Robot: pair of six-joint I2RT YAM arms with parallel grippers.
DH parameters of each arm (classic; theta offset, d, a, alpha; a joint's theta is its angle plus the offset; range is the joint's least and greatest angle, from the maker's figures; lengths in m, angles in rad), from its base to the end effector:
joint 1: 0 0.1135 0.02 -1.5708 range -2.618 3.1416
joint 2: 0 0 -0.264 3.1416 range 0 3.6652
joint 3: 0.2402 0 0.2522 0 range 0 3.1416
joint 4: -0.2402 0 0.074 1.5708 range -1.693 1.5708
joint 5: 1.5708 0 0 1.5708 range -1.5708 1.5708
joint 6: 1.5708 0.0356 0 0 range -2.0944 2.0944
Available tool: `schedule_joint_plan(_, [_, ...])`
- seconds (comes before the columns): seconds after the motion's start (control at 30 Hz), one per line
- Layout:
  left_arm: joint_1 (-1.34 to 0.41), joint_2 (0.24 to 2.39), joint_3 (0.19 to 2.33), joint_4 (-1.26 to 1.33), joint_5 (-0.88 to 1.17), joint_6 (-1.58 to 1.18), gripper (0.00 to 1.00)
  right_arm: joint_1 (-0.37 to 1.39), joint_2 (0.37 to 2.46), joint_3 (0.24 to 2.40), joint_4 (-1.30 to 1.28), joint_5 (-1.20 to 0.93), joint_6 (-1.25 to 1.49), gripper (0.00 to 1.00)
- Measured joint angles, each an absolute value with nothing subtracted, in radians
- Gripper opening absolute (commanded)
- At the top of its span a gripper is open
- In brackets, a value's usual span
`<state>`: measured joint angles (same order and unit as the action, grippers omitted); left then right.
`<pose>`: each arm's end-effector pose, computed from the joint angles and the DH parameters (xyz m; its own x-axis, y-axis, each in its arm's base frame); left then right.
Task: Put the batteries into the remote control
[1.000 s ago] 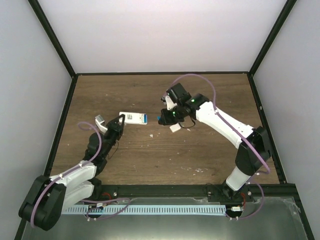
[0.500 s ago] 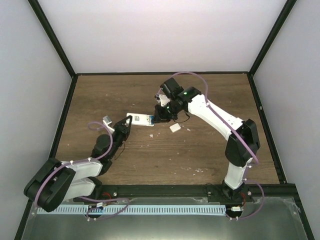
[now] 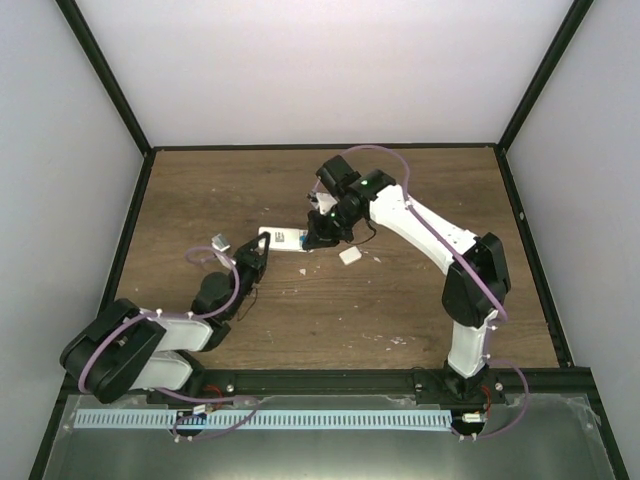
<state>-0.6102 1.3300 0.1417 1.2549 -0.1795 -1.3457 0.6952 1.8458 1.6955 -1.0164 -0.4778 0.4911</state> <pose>0.1781 -0.1168 0.1723 -0.3951 -0.8940 -0.2111 0.1464 0.1656 -0.9753 0.2847 0.2588 0.2931 -0.9564 -0.2524 -0.1473 -0.2910 0.7770 0.5582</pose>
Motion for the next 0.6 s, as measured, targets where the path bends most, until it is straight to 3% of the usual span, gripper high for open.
schedule_joint_plan(0.6, [-0.616, 1.188, 0.14, 1.143, -0.23, -1.3, 0.0, 0.697, 1.873, 1.767, -1.059, -0.458, 0.503, 0.01])
